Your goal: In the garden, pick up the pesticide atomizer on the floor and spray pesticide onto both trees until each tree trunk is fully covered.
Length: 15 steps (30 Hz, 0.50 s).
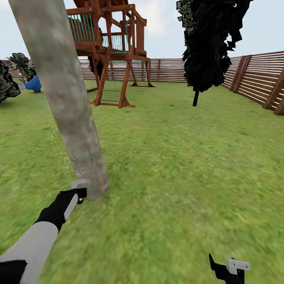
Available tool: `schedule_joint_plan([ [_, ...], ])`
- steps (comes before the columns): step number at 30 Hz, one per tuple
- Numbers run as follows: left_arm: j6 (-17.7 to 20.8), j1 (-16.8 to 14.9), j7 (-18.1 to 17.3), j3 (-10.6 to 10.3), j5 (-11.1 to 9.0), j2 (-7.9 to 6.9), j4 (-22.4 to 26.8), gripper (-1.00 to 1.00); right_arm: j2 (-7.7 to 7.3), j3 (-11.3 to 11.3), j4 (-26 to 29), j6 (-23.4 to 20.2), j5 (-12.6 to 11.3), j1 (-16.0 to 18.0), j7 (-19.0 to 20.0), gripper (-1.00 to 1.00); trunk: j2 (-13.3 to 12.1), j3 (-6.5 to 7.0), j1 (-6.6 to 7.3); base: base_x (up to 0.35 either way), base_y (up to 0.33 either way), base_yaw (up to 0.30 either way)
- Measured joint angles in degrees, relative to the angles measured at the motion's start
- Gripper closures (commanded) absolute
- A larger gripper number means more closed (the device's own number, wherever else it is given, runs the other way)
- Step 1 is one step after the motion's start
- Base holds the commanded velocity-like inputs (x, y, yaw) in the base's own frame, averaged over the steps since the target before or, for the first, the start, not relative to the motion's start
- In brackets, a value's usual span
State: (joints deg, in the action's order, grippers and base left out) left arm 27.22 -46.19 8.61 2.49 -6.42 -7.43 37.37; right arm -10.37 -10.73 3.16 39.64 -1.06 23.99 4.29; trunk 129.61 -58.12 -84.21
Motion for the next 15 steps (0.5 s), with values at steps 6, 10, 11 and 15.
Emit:
schedule_joint_plan([
  [6, 11.75, -0.33, -4.84, -0.10, -0.24, -0.54, 10.07, 1.00, 0.00, 0.00, 0.00, 0.00, 0.00, 0.00, -0.02, -1.00, 0.00, 0.00, 0.00, 0.000, 0.000, 0.000],
  [10, 14.68, -0.34, -7.74, -0.11, 4.78, -0.80, 15.48, 1.00, 0.00, 0.00, 0.00, 0.00, 0.00, 0.00, 0.01, -1.00, 0.00, 0.00, 0.00, -0.178, 0.000, 0.000],
  [11, 16.91, -0.41, -7.80, -0.07, 7.67, -0.18, 15.95, 1.00, 0.00, 0.00, 0.00, 0.00, 0.00, 0.00, 0.01, -1.00, 0.00, 0.00, 0.00, -0.049, 0.000, 0.000],
  [15, 19.96, -1.99, -7.82, 0.36, 10.38, -0.79, 17.99, 1.00, 0.00, 0.00, 0.00, 0.00, 0.00, 0.00, -0.03, -1.00, 0.00, 0.01, 0.00, -0.009, 0.000, 0.000],
])
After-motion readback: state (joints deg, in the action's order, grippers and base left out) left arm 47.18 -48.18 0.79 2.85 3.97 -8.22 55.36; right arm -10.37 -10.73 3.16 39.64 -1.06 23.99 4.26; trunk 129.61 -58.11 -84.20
